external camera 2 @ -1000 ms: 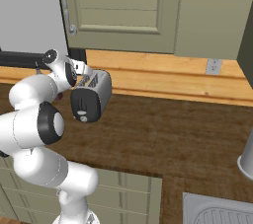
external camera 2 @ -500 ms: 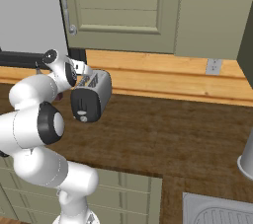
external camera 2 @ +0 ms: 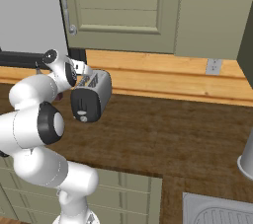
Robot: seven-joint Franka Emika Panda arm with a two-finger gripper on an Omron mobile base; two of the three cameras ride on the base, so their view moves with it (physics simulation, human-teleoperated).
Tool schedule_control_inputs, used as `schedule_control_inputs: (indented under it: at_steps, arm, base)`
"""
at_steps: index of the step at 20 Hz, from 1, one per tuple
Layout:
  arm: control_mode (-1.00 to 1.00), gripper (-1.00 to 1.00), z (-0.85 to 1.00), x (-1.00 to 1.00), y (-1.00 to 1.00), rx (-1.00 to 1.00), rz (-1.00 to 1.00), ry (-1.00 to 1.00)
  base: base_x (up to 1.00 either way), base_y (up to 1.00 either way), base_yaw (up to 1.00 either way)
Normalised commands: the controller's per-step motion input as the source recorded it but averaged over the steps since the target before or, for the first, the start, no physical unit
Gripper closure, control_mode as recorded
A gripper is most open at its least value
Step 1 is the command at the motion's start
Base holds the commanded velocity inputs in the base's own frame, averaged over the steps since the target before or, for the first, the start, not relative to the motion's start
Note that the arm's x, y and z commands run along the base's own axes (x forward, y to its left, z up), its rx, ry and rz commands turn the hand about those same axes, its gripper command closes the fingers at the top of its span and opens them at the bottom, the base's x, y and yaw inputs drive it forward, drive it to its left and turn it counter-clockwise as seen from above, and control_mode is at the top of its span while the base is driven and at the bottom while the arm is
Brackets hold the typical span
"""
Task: Start the toaster. Once the lever pops up, take the bread to the plate on the dining counter.
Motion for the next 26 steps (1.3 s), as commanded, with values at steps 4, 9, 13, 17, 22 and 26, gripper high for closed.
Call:
schedule_control_inputs:
  at_steps: [4, 9, 13, 17, 22, 26]
  arm:
    - [-1.0, -1.0, 0.0, 0.0, 0.0, 0.0, 0.0, 0.0]
    - [-1.0, -1.0, 0.0, 0.0, 0.0, 0.0, 0.0, 0.0]
    - [-1.0, -1.0, 0.0, 0.0, 0.0, 0.0, 0.0, 0.0]
    - [-1.0, -1.0, 0.0, 0.0, 0.0, 0.0, 0.0, 0.0]
    - [-1.0, -1.0, 0.0, 0.0, 0.0, 0.0, 0.0, 0.0]
    - [-1.0, -1.0, 0.0, 0.0, 0.0, 0.0, 0.0, 0.0]
  base:
    - [0.0, 0.0, 0.0]
    - [0.0, 0.0, 0.0]
    - [0.0, 0.0, 0.0]
    - [0.0, 0.0, 0.0]
    - [0.0, 0.0, 0.0]
    - [0.0, 0.0, 0.0]
